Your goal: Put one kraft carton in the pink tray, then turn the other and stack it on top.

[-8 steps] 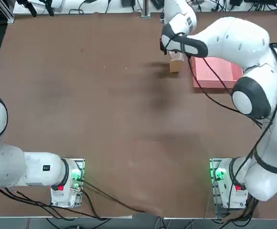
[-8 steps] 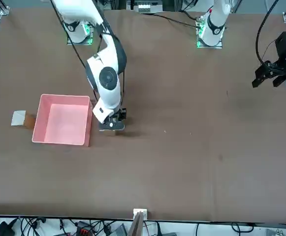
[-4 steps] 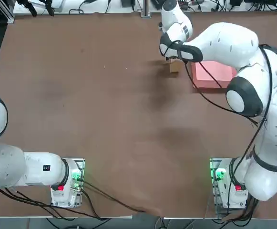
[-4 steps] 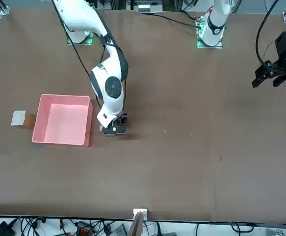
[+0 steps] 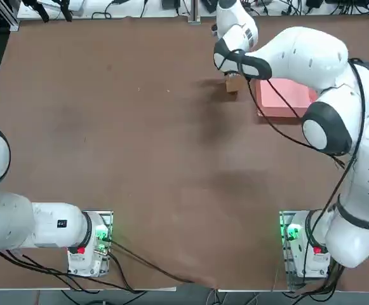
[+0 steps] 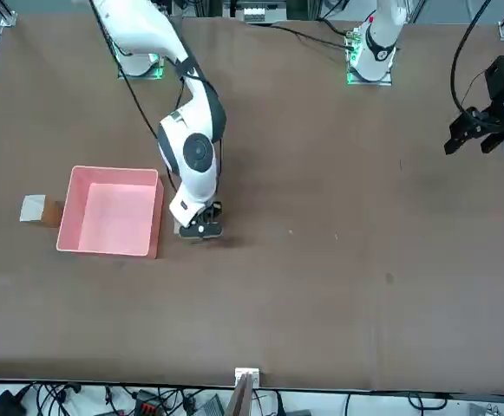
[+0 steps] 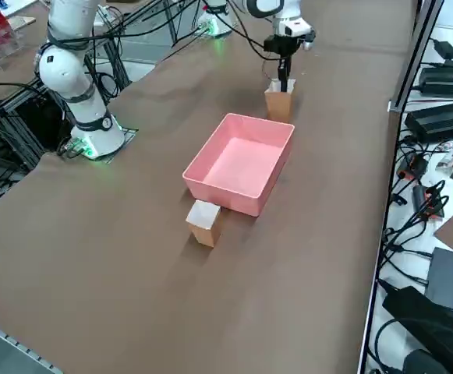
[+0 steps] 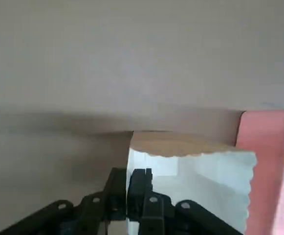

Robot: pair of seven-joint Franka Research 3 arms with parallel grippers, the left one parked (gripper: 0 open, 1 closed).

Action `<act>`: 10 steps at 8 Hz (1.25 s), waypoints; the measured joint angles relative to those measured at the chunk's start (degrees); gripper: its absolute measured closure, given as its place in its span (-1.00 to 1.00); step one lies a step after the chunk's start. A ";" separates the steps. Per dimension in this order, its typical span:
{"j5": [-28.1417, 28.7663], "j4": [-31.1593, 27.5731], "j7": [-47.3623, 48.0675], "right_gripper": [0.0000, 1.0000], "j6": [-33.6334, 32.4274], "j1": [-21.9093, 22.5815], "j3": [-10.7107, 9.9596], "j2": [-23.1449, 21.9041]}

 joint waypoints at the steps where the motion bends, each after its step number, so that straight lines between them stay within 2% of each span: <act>1: 1.76 0.58 -3.74 0.96 -2.29 -0.60 -0.36 -2.39; 3: 4.82 1.19 -15.59 0.96 -8.57 -3.43 -0.80 -9.09; 5: 5.69 1.19 -31.06 0.96 -18.54 -7.09 -0.87 -15.23; 7: 5.75 0.04 -47.15 0.96 -26.04 -9.24 -0.87 -19.16; 10: 5.62 -6.31 -70.99 0.96 -27.37 -13.75 -1.13 -23.41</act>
